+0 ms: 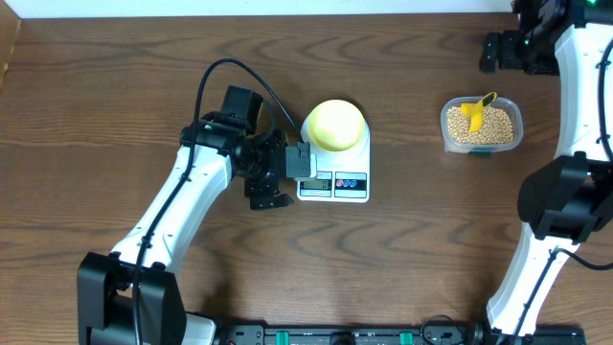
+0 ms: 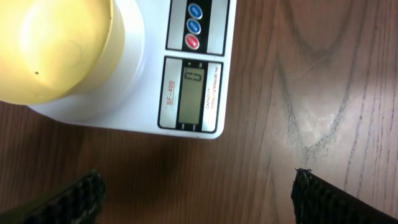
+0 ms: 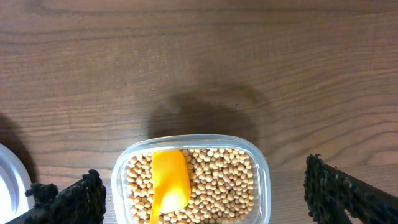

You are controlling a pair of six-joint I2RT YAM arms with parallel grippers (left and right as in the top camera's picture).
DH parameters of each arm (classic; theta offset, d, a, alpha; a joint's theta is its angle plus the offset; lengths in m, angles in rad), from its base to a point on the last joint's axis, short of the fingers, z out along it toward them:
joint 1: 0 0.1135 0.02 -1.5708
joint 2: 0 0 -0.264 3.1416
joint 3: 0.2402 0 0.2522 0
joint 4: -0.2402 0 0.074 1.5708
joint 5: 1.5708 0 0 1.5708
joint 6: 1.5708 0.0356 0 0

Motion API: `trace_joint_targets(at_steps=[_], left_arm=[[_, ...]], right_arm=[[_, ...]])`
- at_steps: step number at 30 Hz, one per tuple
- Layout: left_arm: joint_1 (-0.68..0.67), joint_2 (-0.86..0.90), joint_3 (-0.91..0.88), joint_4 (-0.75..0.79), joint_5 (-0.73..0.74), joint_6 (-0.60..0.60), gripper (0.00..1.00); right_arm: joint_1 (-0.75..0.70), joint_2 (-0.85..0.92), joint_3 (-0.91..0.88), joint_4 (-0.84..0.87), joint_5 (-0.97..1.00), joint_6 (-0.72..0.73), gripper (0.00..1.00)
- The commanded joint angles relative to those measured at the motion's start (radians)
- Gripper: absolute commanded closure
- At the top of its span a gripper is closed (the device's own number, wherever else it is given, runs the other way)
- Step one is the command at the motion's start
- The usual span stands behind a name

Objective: Scoop item into bowl and weigh 50g on scale

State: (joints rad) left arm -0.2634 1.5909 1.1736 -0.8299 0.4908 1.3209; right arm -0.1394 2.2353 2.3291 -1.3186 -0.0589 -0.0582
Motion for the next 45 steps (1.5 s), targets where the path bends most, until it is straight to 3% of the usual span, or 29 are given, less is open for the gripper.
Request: trace_joint_targets(at_steps=[1,45], left_arm=[[0.005,-0.010,-0.003,-0.002,0.033,0.003,0.02],[0.005,-0.010,-0.003,0.023,0.033,0.003,0.03]], right_arm=[[0.003,0.003,0.004,-0.001,0.000,0.012,0.01],[0.003,0.003,0.004,-0.001,0.000,0.012,0.01]])
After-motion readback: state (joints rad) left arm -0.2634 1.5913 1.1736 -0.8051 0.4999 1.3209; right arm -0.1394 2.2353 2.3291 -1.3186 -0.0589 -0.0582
